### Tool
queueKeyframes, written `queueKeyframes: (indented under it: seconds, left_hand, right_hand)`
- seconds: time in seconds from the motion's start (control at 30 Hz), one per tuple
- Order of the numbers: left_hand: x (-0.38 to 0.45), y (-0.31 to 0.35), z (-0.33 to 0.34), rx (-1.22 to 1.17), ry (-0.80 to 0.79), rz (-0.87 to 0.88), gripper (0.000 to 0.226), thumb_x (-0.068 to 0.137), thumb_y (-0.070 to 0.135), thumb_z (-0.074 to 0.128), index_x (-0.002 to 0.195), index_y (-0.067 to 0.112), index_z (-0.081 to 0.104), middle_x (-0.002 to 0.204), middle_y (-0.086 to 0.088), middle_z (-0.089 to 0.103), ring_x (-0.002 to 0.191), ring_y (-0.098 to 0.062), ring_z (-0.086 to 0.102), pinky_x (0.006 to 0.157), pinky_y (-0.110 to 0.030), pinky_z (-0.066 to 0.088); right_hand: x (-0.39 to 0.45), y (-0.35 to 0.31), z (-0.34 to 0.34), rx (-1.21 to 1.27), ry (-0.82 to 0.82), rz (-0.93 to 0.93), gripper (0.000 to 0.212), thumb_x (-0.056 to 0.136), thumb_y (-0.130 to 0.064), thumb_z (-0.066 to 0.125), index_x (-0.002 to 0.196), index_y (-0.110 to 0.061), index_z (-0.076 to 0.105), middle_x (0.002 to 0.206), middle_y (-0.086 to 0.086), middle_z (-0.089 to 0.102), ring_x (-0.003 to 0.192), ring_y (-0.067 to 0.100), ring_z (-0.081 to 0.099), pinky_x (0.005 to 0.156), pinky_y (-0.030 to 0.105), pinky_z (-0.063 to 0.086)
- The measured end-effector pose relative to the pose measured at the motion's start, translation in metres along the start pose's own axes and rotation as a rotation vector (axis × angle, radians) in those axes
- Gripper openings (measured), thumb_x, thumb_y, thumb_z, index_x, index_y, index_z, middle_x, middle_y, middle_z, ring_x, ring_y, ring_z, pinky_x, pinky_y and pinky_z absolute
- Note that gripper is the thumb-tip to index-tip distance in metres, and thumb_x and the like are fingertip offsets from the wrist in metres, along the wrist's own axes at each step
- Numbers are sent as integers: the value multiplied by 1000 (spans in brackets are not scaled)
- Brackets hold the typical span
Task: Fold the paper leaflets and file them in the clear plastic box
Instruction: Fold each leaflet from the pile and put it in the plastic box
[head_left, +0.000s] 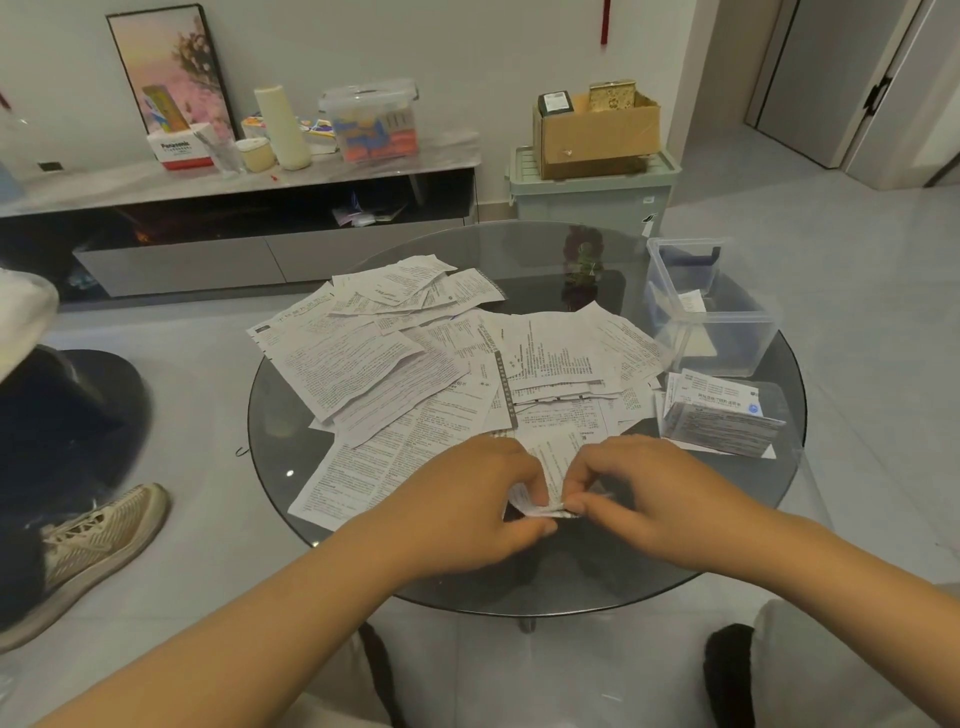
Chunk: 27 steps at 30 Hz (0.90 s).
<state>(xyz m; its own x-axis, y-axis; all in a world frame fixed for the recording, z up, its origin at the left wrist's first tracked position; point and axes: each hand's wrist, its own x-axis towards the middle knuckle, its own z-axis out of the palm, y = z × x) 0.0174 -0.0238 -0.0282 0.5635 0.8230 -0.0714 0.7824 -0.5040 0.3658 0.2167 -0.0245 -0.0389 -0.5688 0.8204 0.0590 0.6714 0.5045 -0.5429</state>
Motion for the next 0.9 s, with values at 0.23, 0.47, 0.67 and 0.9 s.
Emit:
queueKeyframes:
  seconds: [0.23,0.47,0.67,0.9]
  left_hand:
    - [7,-6,1,-228,145,-206,17,90,34,59,73,32,56,75,10,64,76,-6,59,68,-22,46]
    - [14,-8,12,-287,262,-285,32,81,23,71,99,27,45,101,10,50,77,-1,49,64,-9,37]
    - [16,-17,14,-162,230,-257,40,79,21,73,113,24,51,114,10,34,103,-6,40,87,-16,34]
    - [15,-21,11,-7,145,-136,42,75,47,72,107,22,63,103,11,55,104,-11,48,93,-30,38]
  right_hand:
    - [7,6,-1,109,56,146,26,83,-46,60,107,-38,52,108,-12,64,97,11,60,83,33,51]
    - [20,11,16,18,171,145,61,88,-25,61,139,-37,30,117,-13,39,88,1,43,78,14,34]
    - [23,16,22,-204,212,87,24,82,-19,70,105,-22,68,118,0,48,98,18,48,84,30,45]
    - [21,18,23,-448,200,-90,22,73,-36,68,87,-20,74,84,-9,68,84,23,57,69,35,44]
